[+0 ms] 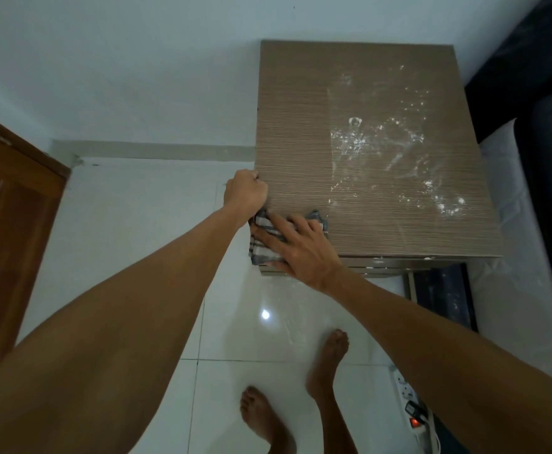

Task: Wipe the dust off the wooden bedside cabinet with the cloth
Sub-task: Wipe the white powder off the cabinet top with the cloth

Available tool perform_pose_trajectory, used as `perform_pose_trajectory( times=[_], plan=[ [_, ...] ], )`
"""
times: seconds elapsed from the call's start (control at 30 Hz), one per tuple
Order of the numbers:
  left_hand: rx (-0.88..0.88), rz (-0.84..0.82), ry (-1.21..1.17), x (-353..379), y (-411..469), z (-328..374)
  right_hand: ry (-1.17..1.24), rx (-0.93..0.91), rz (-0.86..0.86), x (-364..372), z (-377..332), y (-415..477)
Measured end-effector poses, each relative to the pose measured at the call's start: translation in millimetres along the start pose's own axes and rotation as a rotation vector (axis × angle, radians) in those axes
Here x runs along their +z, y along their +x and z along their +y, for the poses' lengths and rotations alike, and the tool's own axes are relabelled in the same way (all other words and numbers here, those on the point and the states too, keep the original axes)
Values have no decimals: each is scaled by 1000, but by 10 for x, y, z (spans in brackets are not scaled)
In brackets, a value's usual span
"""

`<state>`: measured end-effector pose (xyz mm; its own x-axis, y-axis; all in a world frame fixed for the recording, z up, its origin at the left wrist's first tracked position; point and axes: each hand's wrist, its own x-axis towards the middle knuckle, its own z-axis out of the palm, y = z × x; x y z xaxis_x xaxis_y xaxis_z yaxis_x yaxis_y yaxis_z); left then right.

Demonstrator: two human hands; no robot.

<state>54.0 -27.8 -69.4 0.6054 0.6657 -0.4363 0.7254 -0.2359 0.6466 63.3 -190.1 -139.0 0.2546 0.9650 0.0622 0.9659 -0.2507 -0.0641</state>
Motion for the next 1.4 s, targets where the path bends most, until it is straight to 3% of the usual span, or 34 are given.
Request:
perform_pose_trajectory(
  times=[0.23, 0.4, 0.57, 0.93, 1.1, 1.4],
  plan=[
    [16, -22, 74, 27, -29, 8, 12, -157, -1, -105, -22, -307],
    [155, -37, 332, 133, -23, 63, 43, -373, -133, -342, 284, -509],
    [333, -144, 551, 260, 143, 240, 25, -236, -91, -601, 1099, -421],
    [428, -25, 683, 742, 785, 477, 120, 20, 93, -702, 2840, 938],
    [460, 132, 729, 885, 895, 362, 101, 109, 69, -645, 3325, 1511],
    [460, 157, 746, 906, 907, 335, 41, 78, -110, -486, 3688, 2105]
  ],
)
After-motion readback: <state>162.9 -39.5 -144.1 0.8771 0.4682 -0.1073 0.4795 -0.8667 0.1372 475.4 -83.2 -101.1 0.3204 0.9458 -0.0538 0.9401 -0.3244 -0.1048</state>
